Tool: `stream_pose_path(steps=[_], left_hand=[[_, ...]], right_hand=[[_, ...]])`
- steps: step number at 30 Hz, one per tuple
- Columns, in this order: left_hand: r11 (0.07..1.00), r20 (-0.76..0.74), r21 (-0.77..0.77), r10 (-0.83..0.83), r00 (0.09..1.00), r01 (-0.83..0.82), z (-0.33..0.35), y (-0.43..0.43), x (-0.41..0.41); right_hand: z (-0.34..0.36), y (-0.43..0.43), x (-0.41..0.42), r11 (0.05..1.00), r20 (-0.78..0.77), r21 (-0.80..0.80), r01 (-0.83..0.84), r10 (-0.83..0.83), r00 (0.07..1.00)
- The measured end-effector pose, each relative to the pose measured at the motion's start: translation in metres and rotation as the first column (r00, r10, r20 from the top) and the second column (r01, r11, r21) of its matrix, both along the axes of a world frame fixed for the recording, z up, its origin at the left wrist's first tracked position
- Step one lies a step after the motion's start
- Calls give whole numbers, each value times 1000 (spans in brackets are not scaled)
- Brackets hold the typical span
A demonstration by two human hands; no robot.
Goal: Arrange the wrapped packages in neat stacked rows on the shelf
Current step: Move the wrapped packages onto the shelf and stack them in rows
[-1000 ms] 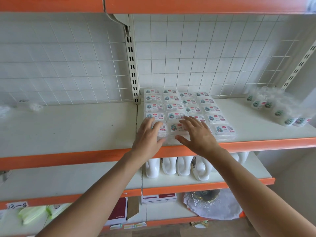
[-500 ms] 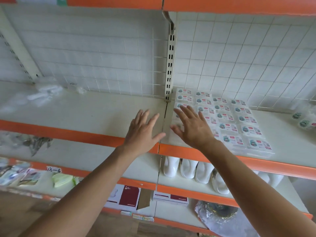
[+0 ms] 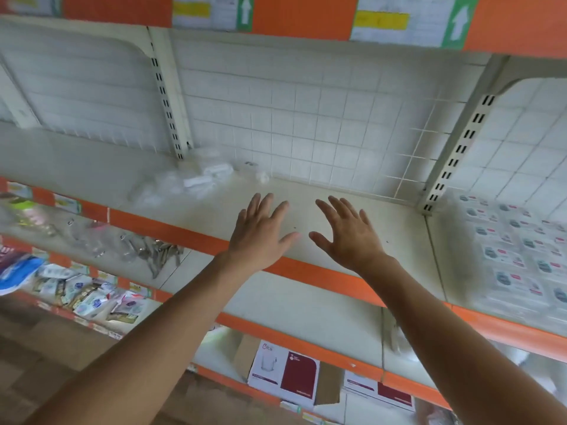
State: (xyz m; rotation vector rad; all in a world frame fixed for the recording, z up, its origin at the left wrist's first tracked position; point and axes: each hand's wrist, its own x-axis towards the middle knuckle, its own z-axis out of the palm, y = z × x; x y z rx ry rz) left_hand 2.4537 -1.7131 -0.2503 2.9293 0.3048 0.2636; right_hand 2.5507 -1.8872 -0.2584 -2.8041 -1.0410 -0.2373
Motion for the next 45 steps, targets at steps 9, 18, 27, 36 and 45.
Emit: stream_pose_path(steps=[9,18,27,36,45], left_hand=[[998,-25,16,55,998,-54,-5,109,-16],[990,3,40,132,991,-133,-13,179,7],[984,19,17,174,984,-175,-18,223,56],[992,92,-45,117,989,-114,-19,266,97],[994,-100,-107,19,995,-30,-15,300,149]], right_hand=[[-13,126,-3,1000,-75,-3,-22,22,997],[-31,209,44,998,-122,-15,-56,54,991],[-39,258,109,1000,-32,-7,-8,8,999],[-39,283,147,994,-46,-6,108,-108,993],[-34,292,135,980,19,-39,198,-197,980]])
